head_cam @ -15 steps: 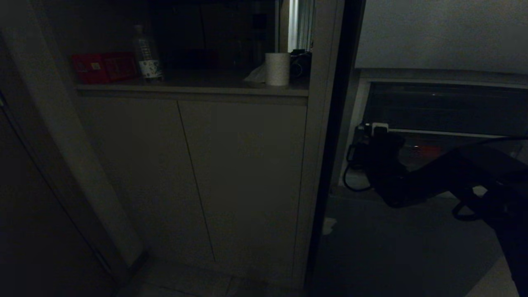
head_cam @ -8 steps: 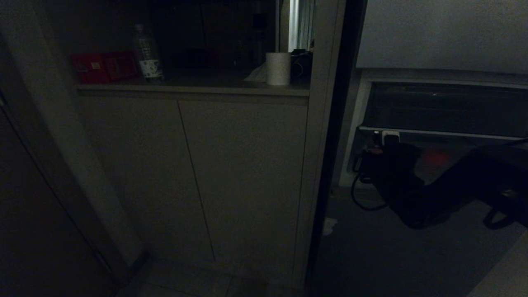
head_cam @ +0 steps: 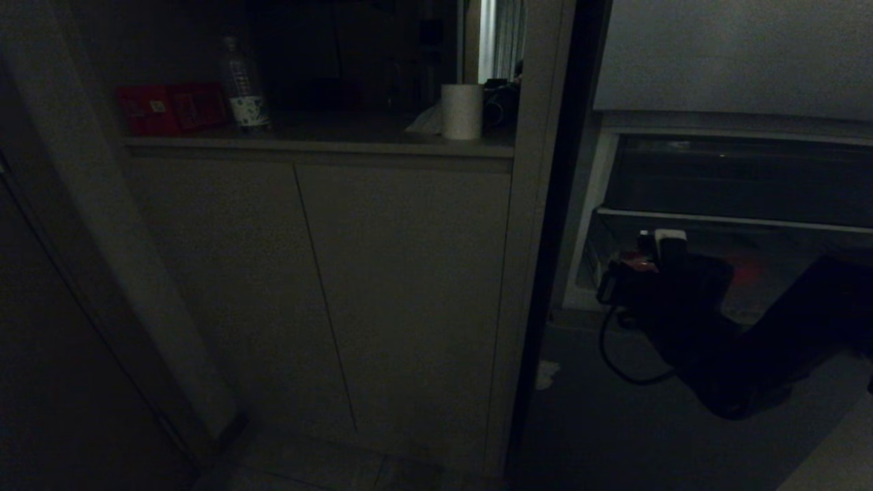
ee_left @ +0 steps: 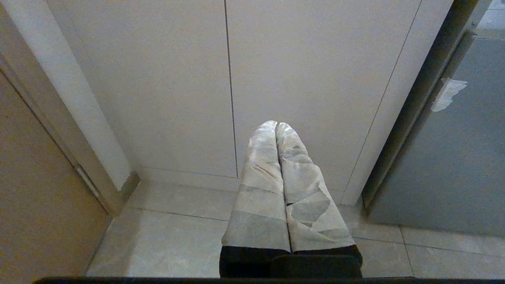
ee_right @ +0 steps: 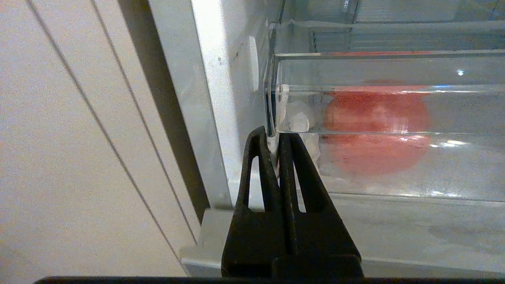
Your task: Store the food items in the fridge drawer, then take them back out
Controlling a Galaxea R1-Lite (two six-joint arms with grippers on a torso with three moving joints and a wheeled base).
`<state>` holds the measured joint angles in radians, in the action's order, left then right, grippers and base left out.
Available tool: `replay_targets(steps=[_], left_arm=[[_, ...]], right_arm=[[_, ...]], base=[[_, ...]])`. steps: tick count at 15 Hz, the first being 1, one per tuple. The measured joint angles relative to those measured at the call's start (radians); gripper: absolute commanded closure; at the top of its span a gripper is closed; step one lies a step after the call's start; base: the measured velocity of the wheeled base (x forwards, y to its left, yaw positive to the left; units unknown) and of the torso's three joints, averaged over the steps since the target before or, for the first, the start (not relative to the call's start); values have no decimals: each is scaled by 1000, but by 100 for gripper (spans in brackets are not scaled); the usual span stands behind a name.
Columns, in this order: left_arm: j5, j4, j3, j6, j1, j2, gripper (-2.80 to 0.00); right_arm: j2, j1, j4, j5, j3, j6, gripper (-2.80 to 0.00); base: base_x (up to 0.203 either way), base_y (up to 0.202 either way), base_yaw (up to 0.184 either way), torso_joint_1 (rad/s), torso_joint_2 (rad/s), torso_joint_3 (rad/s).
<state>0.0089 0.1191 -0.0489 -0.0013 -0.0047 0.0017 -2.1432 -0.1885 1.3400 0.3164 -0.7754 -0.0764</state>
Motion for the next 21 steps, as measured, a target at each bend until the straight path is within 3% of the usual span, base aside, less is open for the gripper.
replay_targets(steps=[10,16,21], left_arm=[[-1,0,0,0,-1,0,0],[0,0,0,0,0,0,0],[0,0,0,0,0,0,0]], right_arm=[[168,-39,39,19,277,-23,0],[198,-66,20,16,245,-18,0],[334,18,-241,2,92,-16,0]], base=[[0,0,0,-4,-1,2],[0,0,0,0,0,0],[0,0,0,0,0,0]])
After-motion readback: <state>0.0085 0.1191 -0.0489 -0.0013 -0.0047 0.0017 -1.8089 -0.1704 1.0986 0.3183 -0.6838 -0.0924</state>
